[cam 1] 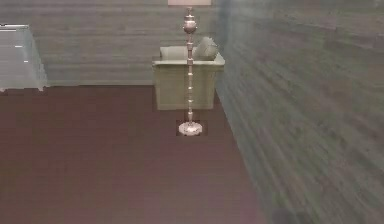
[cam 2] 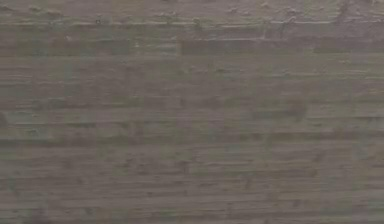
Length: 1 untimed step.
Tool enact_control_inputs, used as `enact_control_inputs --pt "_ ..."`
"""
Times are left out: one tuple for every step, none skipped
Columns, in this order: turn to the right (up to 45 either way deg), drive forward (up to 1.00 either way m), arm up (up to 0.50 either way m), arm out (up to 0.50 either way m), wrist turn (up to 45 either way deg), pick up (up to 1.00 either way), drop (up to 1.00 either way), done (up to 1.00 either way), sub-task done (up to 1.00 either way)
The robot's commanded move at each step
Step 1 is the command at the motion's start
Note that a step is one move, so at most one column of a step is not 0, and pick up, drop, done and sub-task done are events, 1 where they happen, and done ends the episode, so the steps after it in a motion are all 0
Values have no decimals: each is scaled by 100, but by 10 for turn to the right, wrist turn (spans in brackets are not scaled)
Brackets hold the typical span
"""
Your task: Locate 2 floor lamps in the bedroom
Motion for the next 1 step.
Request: enact_control_inputs --pt "0 100 0 0 0 0 0 0 0"
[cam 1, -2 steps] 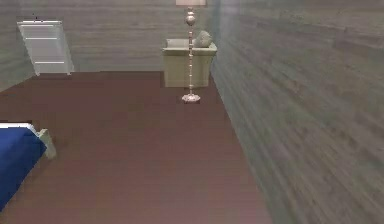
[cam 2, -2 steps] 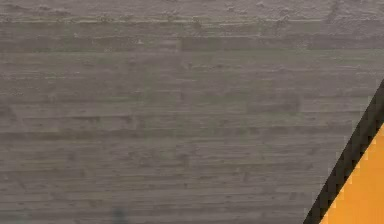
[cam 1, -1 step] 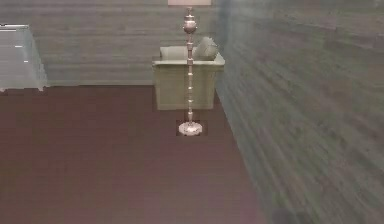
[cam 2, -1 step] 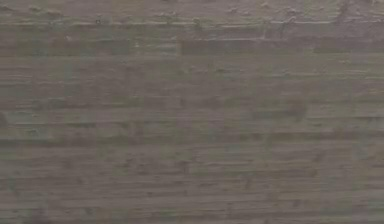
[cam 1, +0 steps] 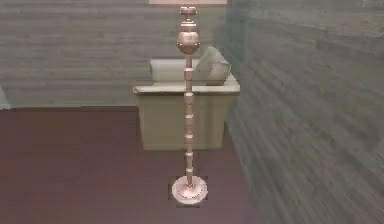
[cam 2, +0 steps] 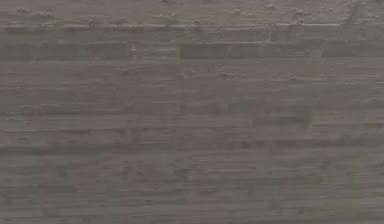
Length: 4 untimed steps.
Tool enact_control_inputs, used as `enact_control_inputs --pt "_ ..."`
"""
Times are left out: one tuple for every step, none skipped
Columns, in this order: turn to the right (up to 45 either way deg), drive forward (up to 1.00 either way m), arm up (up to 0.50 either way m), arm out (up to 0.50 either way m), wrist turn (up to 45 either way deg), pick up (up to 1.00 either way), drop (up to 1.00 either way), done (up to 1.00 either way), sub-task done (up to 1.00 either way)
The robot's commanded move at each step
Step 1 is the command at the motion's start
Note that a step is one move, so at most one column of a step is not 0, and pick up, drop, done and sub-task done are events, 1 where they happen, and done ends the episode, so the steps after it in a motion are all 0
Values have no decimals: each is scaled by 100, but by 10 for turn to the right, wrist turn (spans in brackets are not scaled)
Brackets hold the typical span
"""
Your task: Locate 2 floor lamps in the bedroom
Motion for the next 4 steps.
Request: enact_control_inputs --pt "30 0 0 0 0 0 0 0 0" --pt "0 45 0 0 0 0 0 0 0" --pt "0 0 0 0 0 0 0 0 100" --pt "-450 0 0 0 0 0 0 0 0"
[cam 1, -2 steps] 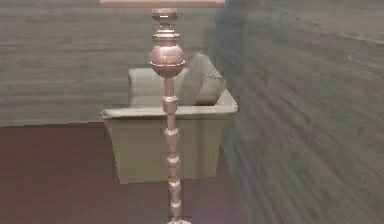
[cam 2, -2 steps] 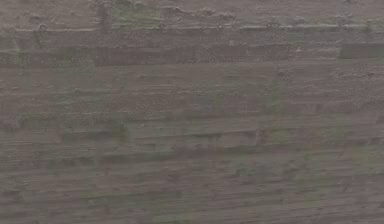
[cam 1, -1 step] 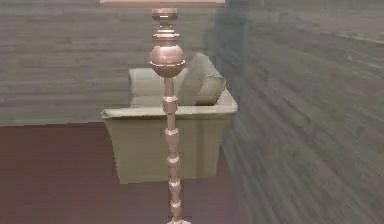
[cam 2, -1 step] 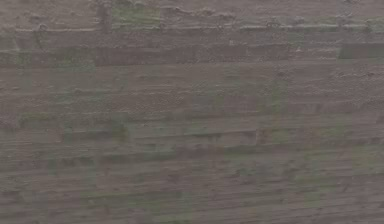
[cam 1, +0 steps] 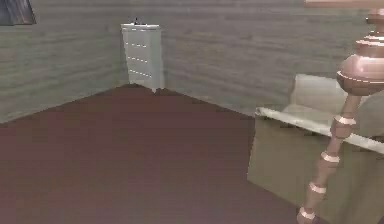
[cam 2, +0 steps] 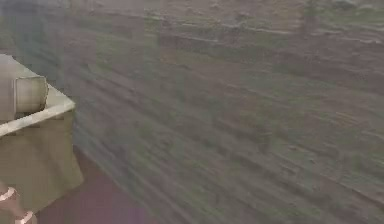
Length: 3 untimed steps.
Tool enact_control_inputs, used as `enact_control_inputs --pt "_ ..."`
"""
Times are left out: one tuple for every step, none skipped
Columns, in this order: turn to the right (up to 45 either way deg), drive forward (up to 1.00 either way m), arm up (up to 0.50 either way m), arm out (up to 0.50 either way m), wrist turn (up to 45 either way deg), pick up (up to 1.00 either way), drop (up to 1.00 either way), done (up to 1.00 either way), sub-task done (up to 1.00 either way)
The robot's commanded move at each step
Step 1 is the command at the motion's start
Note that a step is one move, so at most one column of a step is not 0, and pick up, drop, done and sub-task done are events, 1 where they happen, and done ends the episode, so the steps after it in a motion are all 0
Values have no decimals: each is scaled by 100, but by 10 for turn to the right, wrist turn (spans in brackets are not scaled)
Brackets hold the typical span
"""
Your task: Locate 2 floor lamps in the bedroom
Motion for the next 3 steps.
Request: enact_control_inputs --pt "-450 0 0 0 0 0 0 0 0" --pt "-450 0 0 0 0 0 0 0 0" --pt "-360 0 0 0 0 0 0 0 0"
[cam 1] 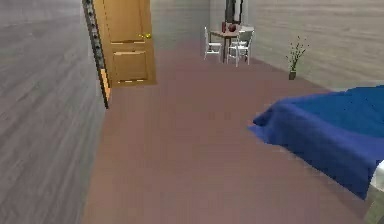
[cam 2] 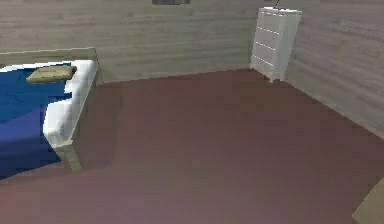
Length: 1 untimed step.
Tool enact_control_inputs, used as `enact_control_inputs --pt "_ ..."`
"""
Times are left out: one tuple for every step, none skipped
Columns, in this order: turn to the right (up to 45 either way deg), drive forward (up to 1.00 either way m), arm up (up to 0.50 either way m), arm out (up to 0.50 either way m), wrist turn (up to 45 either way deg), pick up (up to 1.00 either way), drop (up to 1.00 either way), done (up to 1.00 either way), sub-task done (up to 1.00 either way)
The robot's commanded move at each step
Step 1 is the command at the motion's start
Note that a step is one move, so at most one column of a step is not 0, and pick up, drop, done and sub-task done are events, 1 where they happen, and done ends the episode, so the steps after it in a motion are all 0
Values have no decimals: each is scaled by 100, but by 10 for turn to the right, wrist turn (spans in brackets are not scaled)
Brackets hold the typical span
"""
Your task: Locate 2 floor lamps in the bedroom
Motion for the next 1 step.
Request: enact_control_inputs --pt "0 100 0 0 0 0 0 0 0"
